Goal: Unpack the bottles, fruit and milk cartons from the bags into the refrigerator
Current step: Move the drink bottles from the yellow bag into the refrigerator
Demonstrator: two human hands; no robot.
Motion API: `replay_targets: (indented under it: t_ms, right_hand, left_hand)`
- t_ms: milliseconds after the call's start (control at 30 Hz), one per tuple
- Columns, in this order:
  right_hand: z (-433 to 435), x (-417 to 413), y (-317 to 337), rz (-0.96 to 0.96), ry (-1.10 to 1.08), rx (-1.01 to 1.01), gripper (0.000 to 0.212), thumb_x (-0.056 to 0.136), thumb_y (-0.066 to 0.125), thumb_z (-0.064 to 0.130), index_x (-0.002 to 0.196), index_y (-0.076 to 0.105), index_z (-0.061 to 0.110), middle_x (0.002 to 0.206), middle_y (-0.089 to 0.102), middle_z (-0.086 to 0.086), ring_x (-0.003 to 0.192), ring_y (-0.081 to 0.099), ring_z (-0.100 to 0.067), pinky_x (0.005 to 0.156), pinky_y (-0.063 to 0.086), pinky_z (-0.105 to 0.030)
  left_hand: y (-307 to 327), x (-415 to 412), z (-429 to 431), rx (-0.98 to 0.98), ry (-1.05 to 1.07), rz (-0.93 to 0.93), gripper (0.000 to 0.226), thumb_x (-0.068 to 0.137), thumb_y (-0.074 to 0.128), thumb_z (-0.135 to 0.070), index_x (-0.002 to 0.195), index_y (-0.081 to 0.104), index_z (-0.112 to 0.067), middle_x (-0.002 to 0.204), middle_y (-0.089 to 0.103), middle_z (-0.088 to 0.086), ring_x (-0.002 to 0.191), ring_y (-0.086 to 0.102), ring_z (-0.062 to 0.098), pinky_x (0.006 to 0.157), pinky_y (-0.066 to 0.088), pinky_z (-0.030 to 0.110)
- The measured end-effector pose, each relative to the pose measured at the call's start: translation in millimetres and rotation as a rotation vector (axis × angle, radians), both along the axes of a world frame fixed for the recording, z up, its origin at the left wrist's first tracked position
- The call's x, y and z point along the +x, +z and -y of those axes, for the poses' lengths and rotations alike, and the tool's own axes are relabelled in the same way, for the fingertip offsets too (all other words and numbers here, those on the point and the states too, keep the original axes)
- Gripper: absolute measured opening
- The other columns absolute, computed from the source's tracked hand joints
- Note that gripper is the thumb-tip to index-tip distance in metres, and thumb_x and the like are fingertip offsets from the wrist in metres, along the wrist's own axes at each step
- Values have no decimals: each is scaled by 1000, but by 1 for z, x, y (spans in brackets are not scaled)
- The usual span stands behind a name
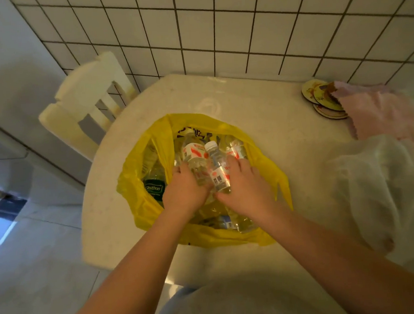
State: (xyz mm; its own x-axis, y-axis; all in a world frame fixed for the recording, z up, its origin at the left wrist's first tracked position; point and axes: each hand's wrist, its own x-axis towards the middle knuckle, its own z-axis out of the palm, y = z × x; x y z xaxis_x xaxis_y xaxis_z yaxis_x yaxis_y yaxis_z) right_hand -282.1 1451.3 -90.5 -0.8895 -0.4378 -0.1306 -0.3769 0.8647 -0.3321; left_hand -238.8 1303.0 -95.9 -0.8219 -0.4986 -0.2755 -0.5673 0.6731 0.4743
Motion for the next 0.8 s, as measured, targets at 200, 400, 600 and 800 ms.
replay_targets:
  t_ms: [200, 400, 600, 800]
  right_hand:
    - [15, 6, -7, -54, -79, 79, 111, 74, 79, 48, 155, 8, 23, 148, 26, -9, 121, 43, -33, 85, 50, -40]
    - [13, 1, -11, 115, -204, -79, 113, 67, 81, 43, 153, 10, 23, 140, 29, -11, 124, 38, -36, 98, 41, -46]
    - [-17, 5, -3, 302, -485, -424, 72, 60, 79, 36, 123, 49, 20, 114, 52, -2, 100, 56, -20, 80, 48, -36]
    - [-45, 14, 11, 652, -672, -1016, 45, 70, 78, 6, 108, 64, 27, 96, 74, -5, 88, 72, -23, 73, 59, -39]
  left_hand:
    - [2, -11, 10, -51, -175, 161, 125, 64, 81, -65, 156, 4, -28, 162, 14, 5, 135, 45, 34, 95, 48, 48]
    - [5, -20, 19, -78, -280, 232, 129, 68, 75, -66, 158, -8, -25, 165, 10, 4, 138, 42, 34, 100, 45, 46]
    - [7, -34, 6, -37, -205, 247, 125, 76, 77, -51, 157, -11, -17, 165, 6, 11, 143, 36, 35, 107, 41, 45]
    - [3, -38, -14, -21, -79, 152, 125, 73, 77, -61, 155, -3, -11, 161, 10, 23, 137, 41, 41, 107, 43, 48]
